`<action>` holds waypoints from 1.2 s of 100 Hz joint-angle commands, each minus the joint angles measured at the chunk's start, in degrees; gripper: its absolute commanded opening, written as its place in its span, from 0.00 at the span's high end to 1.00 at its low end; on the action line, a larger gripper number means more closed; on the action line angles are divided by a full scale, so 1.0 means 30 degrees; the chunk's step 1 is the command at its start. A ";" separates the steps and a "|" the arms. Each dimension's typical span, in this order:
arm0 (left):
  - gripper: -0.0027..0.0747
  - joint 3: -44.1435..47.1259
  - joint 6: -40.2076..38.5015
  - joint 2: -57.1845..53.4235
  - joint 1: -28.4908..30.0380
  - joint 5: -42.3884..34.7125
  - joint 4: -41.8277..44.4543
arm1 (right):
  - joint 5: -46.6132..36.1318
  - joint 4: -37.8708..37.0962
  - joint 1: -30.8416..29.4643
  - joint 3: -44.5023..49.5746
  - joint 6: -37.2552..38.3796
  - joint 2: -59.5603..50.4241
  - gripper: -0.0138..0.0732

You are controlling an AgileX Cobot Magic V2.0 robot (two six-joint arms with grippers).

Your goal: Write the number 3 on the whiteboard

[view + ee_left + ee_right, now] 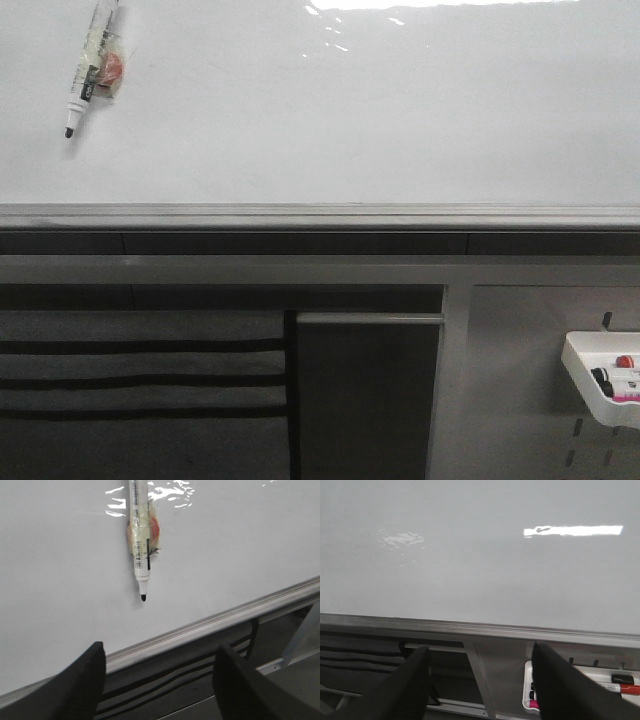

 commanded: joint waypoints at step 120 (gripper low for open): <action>0.71 -0.4557 0.0000 0.8975 0.1204 -0.6677 0.0255 | -0.1884 0.0139 0.0019 -0.0671 -0.0230 0.0303 0.39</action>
